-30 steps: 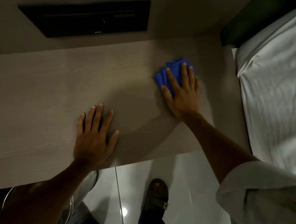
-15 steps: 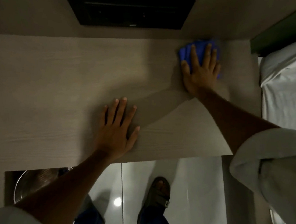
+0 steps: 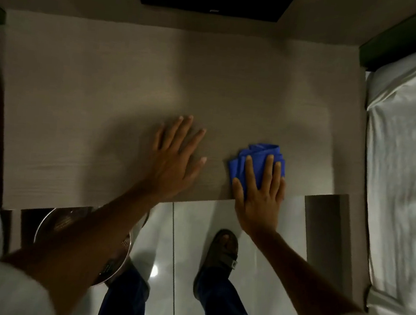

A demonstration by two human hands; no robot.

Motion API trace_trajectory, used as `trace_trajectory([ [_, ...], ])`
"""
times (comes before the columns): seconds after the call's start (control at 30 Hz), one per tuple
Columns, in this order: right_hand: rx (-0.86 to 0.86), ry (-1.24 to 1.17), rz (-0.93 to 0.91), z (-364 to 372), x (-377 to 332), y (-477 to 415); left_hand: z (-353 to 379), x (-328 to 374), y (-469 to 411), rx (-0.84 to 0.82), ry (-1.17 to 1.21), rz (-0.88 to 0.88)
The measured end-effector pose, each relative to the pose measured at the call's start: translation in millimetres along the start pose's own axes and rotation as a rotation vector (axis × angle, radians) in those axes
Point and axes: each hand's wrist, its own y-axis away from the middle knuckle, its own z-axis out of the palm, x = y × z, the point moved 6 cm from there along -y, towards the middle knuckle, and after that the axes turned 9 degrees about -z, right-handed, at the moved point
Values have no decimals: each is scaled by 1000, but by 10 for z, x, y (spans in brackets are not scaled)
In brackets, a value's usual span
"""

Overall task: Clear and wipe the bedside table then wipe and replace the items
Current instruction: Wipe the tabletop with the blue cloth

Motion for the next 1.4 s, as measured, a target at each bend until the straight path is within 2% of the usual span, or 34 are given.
trace_trajectory([
  [0.1, -33, 20, -79, -83, -26, -284, -300, -556, 211, 72, -21, -41],
  [0.17, 18, 6, -64, -195, -101, -730, -503, -996, 352, 123, -81, -94],
  [0.27, 87, -2, -67, -378, -360, -1567, -675, -1622, 520, 69, -130, -231],
  [0.37, 7, -31, -80, -516, -535, -2230, -652, -1923, 660, -11, -201, -278],
  [0.47, 42, -33, -47, -517, -605, -2301, -581, -1977, 688, -16, -217, -268],
  [0.6, 136, -20, -62, -281, -854, -1524, -621, -1950, 695, 19, -210, -269],
  [0.77, 48, -13, -35, 132, -1010, -258, -626, -1957, 673, 25, -222, -239],
  [0.87, 21, 9, -12, 250, -1077, -17, -620, -1977, 677, 24, -229, -241],
  [1.0, 30, -5, -50, 163, -1138, -339, -618, -1980, 675, 43, -217, -243],
  [1.2, 111, -24, -67, -92, -1406, -1394, -603, -1998, 689, 55, -229, -233],
  [1.3, 59, -29, -133, -298, -1568, -2124, -614, -2007, 703, 65, -233, -234],
  [1.4, 1, 3, -112, -409, -1649, -2491, -597, -1988, 696, 73, -220, -230],
])
